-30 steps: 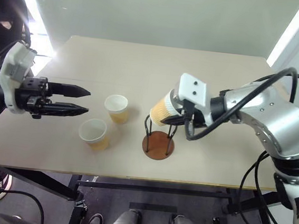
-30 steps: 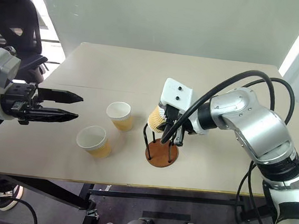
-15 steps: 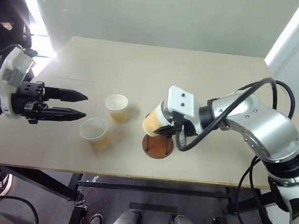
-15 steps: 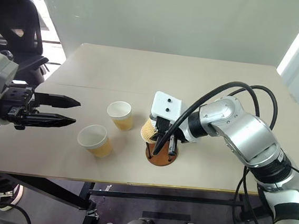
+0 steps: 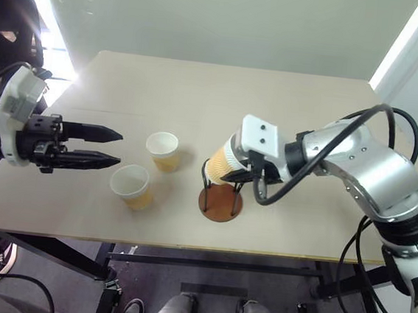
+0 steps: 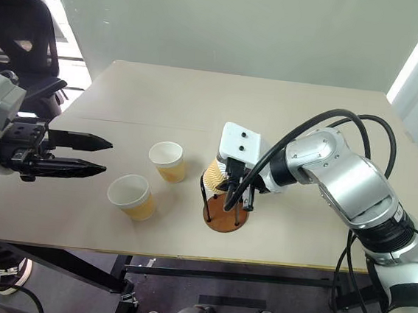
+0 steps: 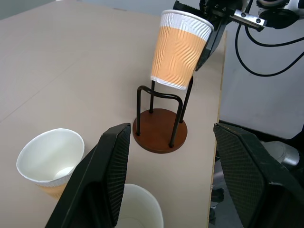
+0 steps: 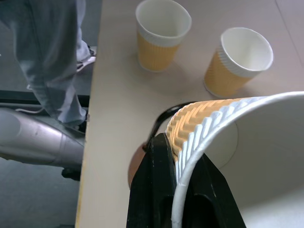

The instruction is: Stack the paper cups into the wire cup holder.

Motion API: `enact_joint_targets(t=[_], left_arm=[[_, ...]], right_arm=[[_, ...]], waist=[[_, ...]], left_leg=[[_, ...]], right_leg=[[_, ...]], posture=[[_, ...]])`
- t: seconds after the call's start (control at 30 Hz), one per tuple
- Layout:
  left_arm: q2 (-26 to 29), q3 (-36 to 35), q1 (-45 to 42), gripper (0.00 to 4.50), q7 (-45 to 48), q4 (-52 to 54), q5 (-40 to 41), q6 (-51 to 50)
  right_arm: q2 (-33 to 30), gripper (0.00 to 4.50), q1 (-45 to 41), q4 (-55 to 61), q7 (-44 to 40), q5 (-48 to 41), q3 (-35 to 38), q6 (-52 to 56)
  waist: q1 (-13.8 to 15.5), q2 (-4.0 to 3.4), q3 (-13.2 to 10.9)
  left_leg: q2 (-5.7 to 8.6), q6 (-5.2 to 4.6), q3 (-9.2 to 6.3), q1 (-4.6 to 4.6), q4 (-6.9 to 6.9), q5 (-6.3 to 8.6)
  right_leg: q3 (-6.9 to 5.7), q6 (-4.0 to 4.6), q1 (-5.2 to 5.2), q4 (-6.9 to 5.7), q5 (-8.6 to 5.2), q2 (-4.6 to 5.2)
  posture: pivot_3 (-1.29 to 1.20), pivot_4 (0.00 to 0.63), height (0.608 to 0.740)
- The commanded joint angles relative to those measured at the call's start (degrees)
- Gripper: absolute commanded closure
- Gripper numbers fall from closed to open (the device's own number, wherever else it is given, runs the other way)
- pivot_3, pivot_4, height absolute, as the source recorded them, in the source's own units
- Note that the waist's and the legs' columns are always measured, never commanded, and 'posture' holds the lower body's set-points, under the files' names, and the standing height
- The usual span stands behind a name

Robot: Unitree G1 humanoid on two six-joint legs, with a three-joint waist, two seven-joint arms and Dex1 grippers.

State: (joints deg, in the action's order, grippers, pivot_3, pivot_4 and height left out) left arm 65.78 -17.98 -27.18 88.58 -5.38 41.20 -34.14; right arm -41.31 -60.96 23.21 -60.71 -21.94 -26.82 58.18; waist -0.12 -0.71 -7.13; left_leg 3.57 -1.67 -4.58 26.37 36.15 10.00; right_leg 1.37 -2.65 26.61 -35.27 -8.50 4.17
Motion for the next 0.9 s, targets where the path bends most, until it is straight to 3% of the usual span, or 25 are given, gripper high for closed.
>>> enact_joint_targets(t=[0.03,0.9], left_arm=[[1.0,-1.8,-0.7,1.51,-0.1,1.4,0.8,-0.1],[1.4,-2.3,0.2,1.51,-0.1,1.9,0.6,-0.3]], right_arm=[[-0.6,4.45,-1.3,-0.1,-0.6,2.3,-1.0,-2.1],[1.0,4.45,-0.8,0.6,-2.2,5.3,-2.5,-4.2]], waist=[[0.0,0.00,0.0],[0.0,0.00,0.0]], left_leg=[[0.00,0.00,0.00,0.00,0.00,0.00],[-0.05,0.02,0.01,0.00,0.00,0.01]], right_leg=[[0.00,0.00,0.00,-0.01,0.00,0.00],[-0.02,0.03,0.01,-0.03,-0.01,-0.02]], posture=[[0.00,0.150,0.740],[0.00,0.150,0.740]])
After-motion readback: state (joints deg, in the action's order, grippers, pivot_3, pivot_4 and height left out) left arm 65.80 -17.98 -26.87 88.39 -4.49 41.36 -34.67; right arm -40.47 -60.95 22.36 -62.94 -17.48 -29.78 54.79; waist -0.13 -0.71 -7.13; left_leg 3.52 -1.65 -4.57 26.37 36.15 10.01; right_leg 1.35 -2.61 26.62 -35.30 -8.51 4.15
